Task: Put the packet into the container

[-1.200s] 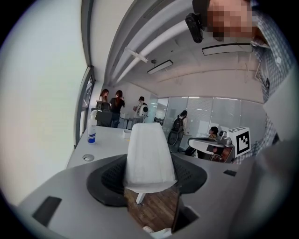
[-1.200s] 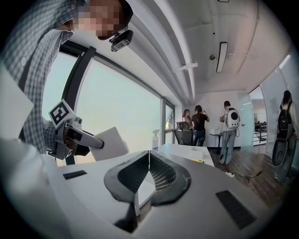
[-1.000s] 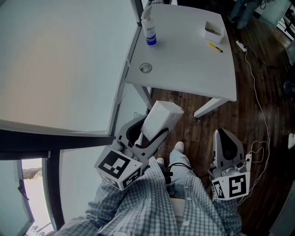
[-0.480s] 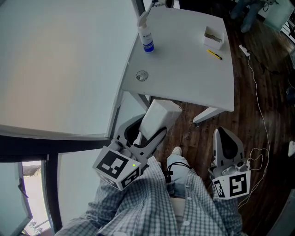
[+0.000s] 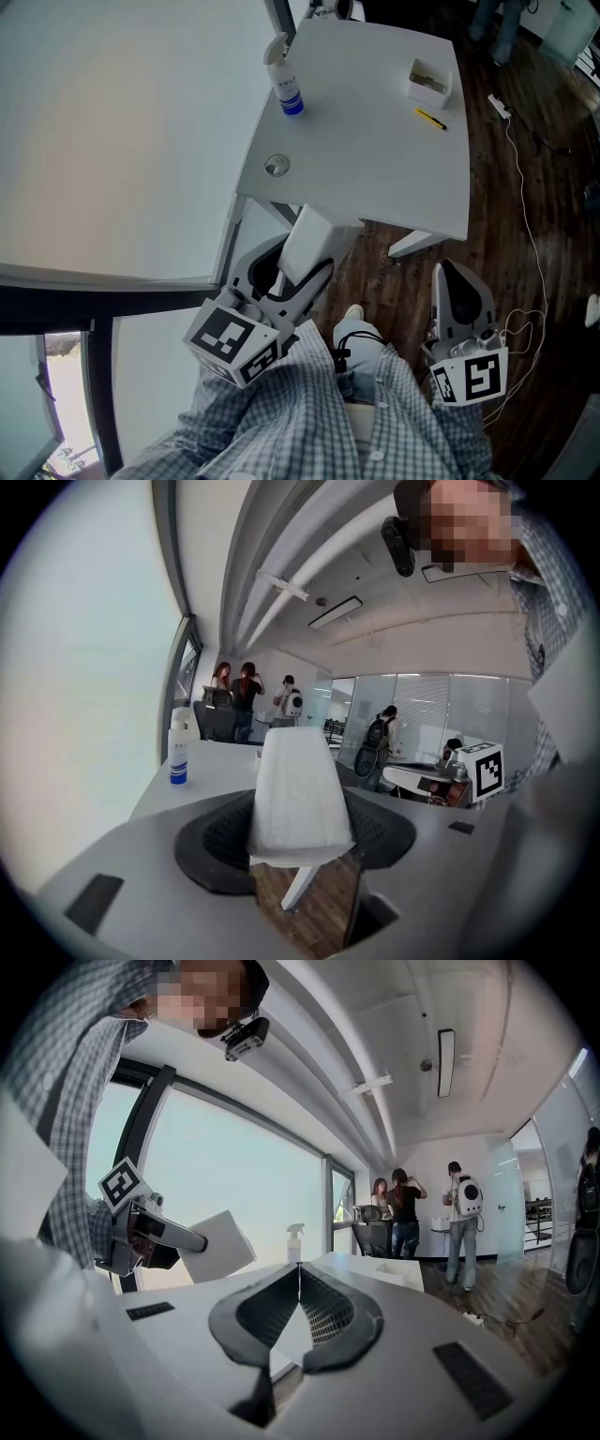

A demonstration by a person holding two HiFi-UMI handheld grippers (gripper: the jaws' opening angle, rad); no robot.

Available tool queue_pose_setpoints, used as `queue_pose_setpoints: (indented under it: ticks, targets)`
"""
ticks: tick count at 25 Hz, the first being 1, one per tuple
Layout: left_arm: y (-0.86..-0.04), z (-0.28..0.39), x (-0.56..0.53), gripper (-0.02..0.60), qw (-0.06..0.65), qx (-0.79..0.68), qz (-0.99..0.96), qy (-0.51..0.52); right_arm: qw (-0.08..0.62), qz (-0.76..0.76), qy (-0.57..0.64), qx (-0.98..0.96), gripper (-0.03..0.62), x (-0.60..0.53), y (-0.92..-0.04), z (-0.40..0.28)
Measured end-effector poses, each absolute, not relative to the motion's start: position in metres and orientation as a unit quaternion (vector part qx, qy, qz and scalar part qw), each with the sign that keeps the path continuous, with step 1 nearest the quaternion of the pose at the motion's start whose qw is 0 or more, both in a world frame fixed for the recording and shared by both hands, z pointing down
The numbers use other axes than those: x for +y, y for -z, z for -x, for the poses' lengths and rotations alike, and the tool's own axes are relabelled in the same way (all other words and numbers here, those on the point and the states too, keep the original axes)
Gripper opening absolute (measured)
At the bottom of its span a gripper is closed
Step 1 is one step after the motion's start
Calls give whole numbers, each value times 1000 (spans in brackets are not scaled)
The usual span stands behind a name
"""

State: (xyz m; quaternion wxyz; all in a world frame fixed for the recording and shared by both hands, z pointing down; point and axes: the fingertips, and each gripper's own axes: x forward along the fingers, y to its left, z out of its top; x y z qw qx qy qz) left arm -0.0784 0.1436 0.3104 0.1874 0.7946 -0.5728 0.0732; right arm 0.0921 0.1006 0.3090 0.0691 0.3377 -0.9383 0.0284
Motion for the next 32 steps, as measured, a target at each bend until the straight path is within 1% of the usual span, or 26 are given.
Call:
queue_pose_setpoints:
  ticks: [12,23,32]
  targets:
    - [-307,75,124,261,179,-581,-791,-71,70,-336,-20,-939,15,77,-310,-104]
    - [-311,83,107,260,182,-576,-795,-64,86,-327,-22,-941,15,66,-320,-89]
    - [-316,95,62,261,187,-546,-813,-68,95,-352,-26,-931,15,35,-320,-75]
